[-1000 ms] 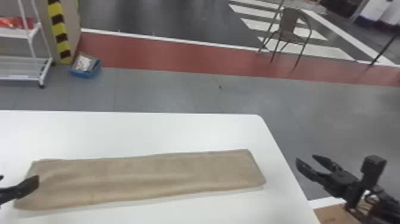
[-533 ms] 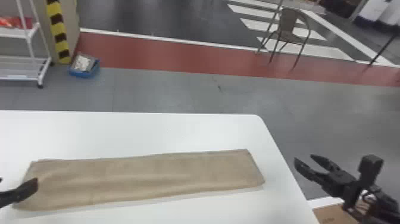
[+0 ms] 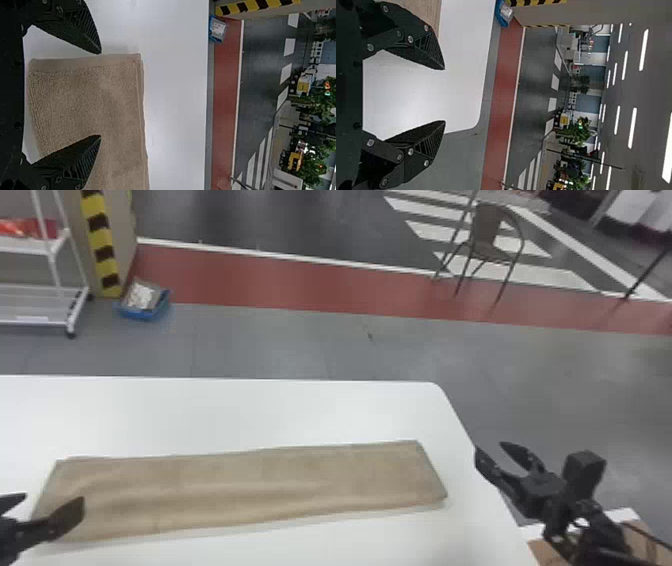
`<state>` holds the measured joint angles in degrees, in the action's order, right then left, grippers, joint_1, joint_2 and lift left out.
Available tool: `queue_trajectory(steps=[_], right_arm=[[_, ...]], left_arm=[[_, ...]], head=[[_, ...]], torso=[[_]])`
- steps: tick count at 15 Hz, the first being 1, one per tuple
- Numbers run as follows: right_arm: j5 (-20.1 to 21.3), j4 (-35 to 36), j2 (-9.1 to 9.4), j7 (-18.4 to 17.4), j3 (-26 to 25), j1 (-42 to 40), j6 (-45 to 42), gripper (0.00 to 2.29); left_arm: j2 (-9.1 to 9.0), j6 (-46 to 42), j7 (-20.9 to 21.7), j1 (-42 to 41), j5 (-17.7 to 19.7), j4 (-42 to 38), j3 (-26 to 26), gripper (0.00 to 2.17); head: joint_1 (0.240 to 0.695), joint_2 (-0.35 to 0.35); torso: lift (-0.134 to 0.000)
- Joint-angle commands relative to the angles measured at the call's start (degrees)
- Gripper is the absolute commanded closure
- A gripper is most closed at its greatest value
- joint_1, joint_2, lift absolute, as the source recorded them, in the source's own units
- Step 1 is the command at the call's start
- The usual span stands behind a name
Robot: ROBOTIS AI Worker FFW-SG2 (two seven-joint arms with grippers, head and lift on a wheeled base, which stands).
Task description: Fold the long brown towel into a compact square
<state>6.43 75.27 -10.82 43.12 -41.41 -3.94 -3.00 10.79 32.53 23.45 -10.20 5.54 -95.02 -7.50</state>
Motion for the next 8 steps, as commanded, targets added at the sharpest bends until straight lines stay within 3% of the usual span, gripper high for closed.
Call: queue_trajectory(steps=[1, 5, 8], right_arm=[[2.0, 0.0, 0.63, -3.0, 3.5, -0.3, -0.2, 0.47], [9.7, -4.1, 0.1, -11.0, 11.7, 2.4, 0.5, 0.47], [16.1, -4.1, 0.19, -13.4, 18.4, 3.2, 4.0, 0.53]], left_arm=[[0.02, -0.6, -0.1, -1.9, 0.0, -1.6, 2.1, 0.14], [0.02, -5.5, -1.6, -2.5, -0.2, -0.7, 4.4, 0.21], [0.02, -5.5, -1.7, -2.4, -1.1, -0.7, 4.9, 0.21]], head=[[0.695, -0.302], [0.695, -0.302], [0.695, -0.272]], torso=[[0.0], [0.0], [0.0]])
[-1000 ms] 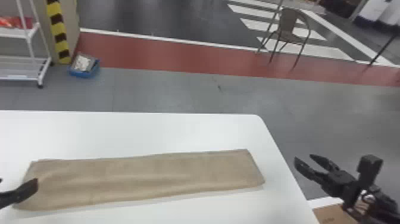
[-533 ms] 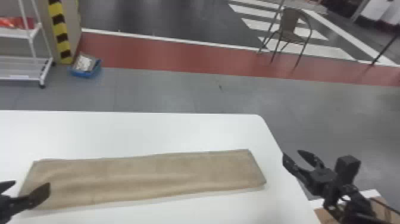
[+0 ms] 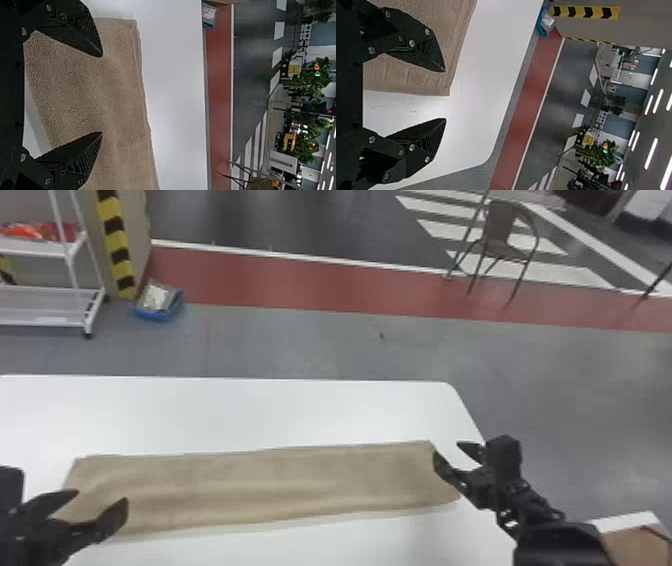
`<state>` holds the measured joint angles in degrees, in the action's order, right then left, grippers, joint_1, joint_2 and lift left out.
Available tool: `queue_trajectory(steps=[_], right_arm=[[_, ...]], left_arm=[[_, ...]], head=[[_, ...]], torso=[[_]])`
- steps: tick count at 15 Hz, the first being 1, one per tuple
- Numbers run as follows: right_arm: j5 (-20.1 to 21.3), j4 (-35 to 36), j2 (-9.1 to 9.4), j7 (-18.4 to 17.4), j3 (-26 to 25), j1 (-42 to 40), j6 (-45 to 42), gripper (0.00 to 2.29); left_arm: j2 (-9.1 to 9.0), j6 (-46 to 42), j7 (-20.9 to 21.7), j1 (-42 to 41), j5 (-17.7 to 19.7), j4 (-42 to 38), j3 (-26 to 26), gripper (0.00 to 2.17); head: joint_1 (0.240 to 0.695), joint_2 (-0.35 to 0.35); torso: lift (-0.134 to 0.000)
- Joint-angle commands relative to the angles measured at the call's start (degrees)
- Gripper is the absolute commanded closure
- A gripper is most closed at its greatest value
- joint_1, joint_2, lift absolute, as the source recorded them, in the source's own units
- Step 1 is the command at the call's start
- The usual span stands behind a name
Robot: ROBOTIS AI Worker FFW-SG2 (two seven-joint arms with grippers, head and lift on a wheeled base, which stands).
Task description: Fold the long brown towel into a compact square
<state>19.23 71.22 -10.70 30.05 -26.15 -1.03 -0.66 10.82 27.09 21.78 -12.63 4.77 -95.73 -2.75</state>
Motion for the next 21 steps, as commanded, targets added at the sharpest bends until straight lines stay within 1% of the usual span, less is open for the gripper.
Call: queue_trajectory(steps=[1, 3, 4, 5, 6, 7, 8, 9, 11, 13, 21], right_arm=[[4.6, -0.4, -0.12, -0.3, 4.5, 0.2, 3.1, 0.53], [6.5, -0.8, -0.29, 0.3, 5.6, 0.2, 5.4, 0.53], [7.1, -0.8, -0.47, 0.5, 5.6, -0.1, 6.1, 0.65], [7.0, -0.9, -0.82, 0.7, 5.6, -0.4, 6.4, 0.68], [6.9, -0.9, -1.17, 1.1, 5.5, -0.6, 6.8, 0.84], [6.9, -0.8, -1.35, 1.8, 5.4, -0.8, 6.9, 0.96], [6.9, -0.5, -1.43, 2.4, 5.1, -1.1, 6.9, 0.97], [6.9, 0.1, -1.35, 2.6, 5.1, -1.5, 6.9, 0.97], [6.3, 0.9, -1.35, 3.0, 4.9, -2.0, 7.5, 0.97], [6.3, 1.1, -1.35, 3.2, 4.9, -2.1, 7.7, 0.97], [5.7, 2.3, -1.87, 5.1, 4.7, -2.7, 9.8, 0.97]], left_arm=[[0.08, 0.1, -0.2, 0.0, -0.3, -0.1, 0.1, 0.21], [0.35, 0.3, -0.6, -0.5, -0.6, -0.3, 0.1, 0.21], [0.61, 0.3, -0.6, -0.8, -0.6, -0.4, 0.1, 0.25], [0.7, 0.3, -0.9, -0.9, -0.6, -0.3, 0.1, 0.34], [0.7, 0.3, -1.7, -1.0, -0.6, -0.3, 0.3, 0.5], [1.05, 0.1, -2.4, -1.0, -0.5, -0.3, 1.0, 0.72], [1.05, 0.3, -2.3, -1.0, -0.5, -0.4, 1.1, 0.97], [0.96, 0.3, -2.4, -1.0, -0.5, -0.5, 1.1, 1.15], [0.96, 0.3, -2.4, -0.9, -0.5, -0.5, 1.1, 1.33], [0.96, 0.5, -2.6, -0.8, -0.8, -0.3, 1.4, 1.33], [1.14, -0.1, -6.1, 2.0, -5.9, 4.8, 4.2, 1.33]], head=[[0.695, -0.247], [0.695, -0.224], [0.695, -0.215], [0.695, -0.212], [0.695, -0.211], [0.695, -0.213], [0.695, -0.215], [0.695, -0.216], [0.695, -0.223], [0.695, -0.227], [0.695, -0.226]], torso=[[0.0], [0.0], [0.0], [0.0], [0.0], [0.0], [0.0], [0.0], [0.0], [0.0], [0.0]])
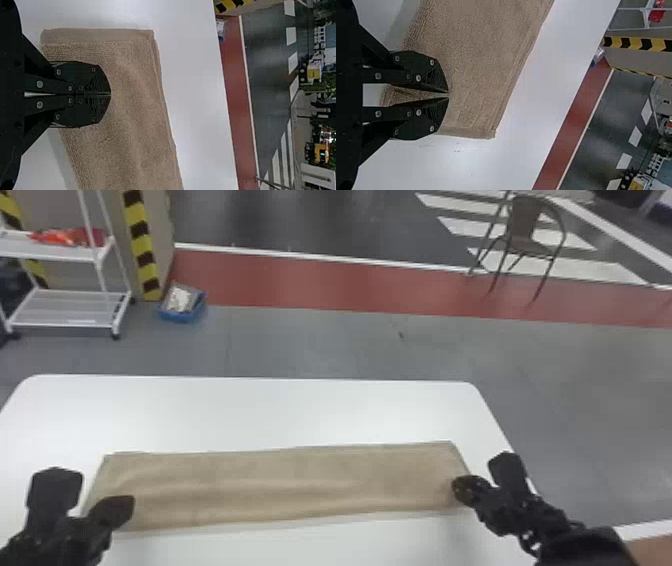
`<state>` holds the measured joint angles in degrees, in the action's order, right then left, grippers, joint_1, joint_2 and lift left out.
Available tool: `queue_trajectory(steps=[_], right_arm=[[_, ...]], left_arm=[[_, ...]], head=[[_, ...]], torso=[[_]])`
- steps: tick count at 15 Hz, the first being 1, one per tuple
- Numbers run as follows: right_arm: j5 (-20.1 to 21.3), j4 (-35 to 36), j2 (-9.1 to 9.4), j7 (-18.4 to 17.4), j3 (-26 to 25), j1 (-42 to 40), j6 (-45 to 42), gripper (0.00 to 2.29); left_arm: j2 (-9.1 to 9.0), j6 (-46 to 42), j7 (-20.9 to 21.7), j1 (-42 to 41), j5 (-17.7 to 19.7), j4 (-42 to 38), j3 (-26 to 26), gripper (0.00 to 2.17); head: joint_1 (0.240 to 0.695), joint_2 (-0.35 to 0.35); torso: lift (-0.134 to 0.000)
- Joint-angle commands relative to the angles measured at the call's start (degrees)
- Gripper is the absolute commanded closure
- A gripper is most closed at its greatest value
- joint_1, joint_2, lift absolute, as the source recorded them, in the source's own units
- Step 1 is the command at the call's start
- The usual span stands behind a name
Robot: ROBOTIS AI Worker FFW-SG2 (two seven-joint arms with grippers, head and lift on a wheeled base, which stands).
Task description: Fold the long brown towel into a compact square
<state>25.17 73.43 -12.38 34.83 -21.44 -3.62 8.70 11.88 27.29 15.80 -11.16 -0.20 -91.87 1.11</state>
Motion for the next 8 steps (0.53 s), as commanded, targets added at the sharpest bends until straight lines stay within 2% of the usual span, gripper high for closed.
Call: queue_trajectory(steps=[1, 8], right_arm=[[-0.2, 0.0, -0.18, 0.4, -0.1, -0.1, 1.1, 0.97], [-0.1, 0.1, -0.54, 1.1, 0.5, 0.0, 3.6, 0.97]], left_arm=[[-0.02, -0.3, -0.2, 1.4, -1.4, 2.4, 0.6, 1.33], [0.69, -0.8, -1.0, 0.9, -2.8, 3.0, 1.1, 1.33]], head=[[0.695, -0.224], [0.695, -0.219]], torso=[[0.0], [0.0]])
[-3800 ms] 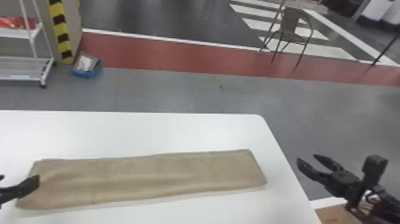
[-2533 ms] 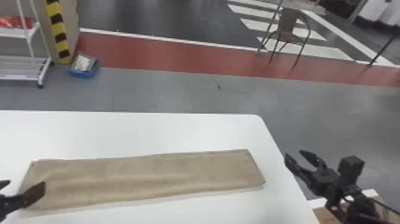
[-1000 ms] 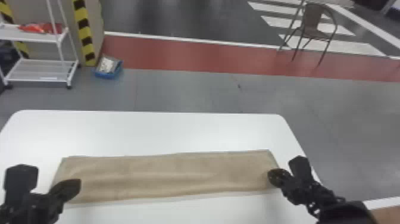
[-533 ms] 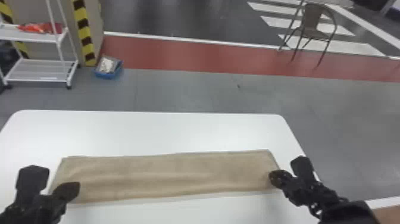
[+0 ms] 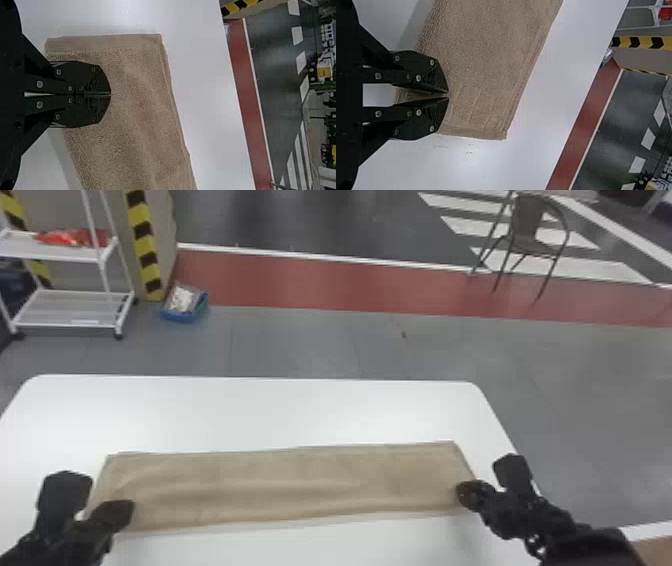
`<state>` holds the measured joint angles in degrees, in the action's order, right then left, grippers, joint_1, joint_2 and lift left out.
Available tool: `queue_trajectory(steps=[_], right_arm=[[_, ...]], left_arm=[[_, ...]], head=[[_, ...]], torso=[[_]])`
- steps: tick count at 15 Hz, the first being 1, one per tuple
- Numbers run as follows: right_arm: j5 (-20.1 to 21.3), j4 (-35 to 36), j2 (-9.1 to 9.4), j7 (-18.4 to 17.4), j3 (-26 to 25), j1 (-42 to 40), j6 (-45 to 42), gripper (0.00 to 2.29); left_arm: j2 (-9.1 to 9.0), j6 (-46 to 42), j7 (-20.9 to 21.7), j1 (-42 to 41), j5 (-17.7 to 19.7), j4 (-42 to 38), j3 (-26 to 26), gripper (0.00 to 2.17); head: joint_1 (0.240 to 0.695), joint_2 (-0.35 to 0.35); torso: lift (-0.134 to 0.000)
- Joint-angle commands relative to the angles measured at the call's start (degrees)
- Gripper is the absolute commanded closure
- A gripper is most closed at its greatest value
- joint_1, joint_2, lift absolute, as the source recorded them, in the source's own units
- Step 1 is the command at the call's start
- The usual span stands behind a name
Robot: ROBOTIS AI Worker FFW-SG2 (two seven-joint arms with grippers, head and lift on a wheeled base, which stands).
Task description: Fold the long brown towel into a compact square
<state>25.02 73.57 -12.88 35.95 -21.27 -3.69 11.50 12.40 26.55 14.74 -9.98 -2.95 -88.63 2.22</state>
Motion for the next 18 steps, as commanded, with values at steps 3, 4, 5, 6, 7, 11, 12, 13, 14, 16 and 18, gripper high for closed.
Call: queue_trajectory(steps=[3, 4, 5, 6, 7, 11, 12, 13, 14, 16, 18], right_arm=[[0.0, 0.2, -0.04, 0.3, 0.5, 0.0, 1.6, 0.97], [-0.1, 1.1, 0.05, 0.3, 0.5, -0.9, 1.8, 0.97], [-0.1, 2.1, 0.05, 0.3, 0.5, -1.5, 2.3, 0.97], [-0.1, 2.6, 0.14, 0.5, 0.3, -1.9, 2.7, 0.97], [-0.2, 3.3, 0.14, 0.5, 0.1, -2.6, 3.2, 0.97], [-0.5, 4.2, 0.05, 0.6, -0.3, -4.0, 3.1, 0.97], [-0.6, 4.4, 0.05, 0.6, -0.4, -4.0, 3.1, 0.97], [-0.6, 4.7, 0.05, 0.6, -0.4, -4.0, 3.2, 0.97], [-0.6, 5.0, 0.05, 0.6, -0.5, -4.0, 3.2, 0.97], [-0.6, 5.5, -0.04, 0.6, -0.6, -3.7, 3.6, 0.97], [-0.6, 5.7, -0.04, 1.2, -1.0, -3.4, 3.6, 0.97]], left_arm=[[0.35, -0.4, 0.0, -0.7, 0.0, -0.4, 0.0, 1.33], [0.44, -0.7, 0.1, -0.9, 0.0, -0.4, 0.0, 1.33], [0.52, -1.3, 0.1, -1.1, 0.0, -0.6, 0.0, 1.33], [0.52, -1.5, 0.1, -1.4, 0.0, -0.7, -0.2, 1.33], [0.61, -1.5, 0.1, -1.6, 0.0, -1.0, -0.4, 1.33], [1.14, -1.8, 0.2, -3.5, 0.0, -2.6, -0.8, 1.33], [1.23, -1.6, 0.3, -3.6, 0.0, -2.9, -0.9, 1.33], [1.23, -1.6, 0.4, -3.8, 0.0, -2.9, -0.9, 1.33], [1.23, -1.6, 0.4, -3.9, 0.0, -2.9, -0.9, 1.33], [1.23, -1.5, 0.4, -4.3, 0.0, -3.3, -1.0, 1.33], [1.23, -1.5, 0.4, -4.9, 0.0, -3.5, -1.2, 1.33]], head=[[0.695, -0.218], [0.695, -0.217], [0.695, -0.217], [0.695, -0.217], [0.695, -0.218], [0.695, -0.222], [0.695, -0.223], [0.695, -0.224], [0.695, -0.225], [0.695, -0.227], [0.695, -0.229]], torso=[[0.0], [0.0], [0.0], [0.0], [0.0], [0.0], [0.0], [0.0], [0.0], [0.0], [0.0]])
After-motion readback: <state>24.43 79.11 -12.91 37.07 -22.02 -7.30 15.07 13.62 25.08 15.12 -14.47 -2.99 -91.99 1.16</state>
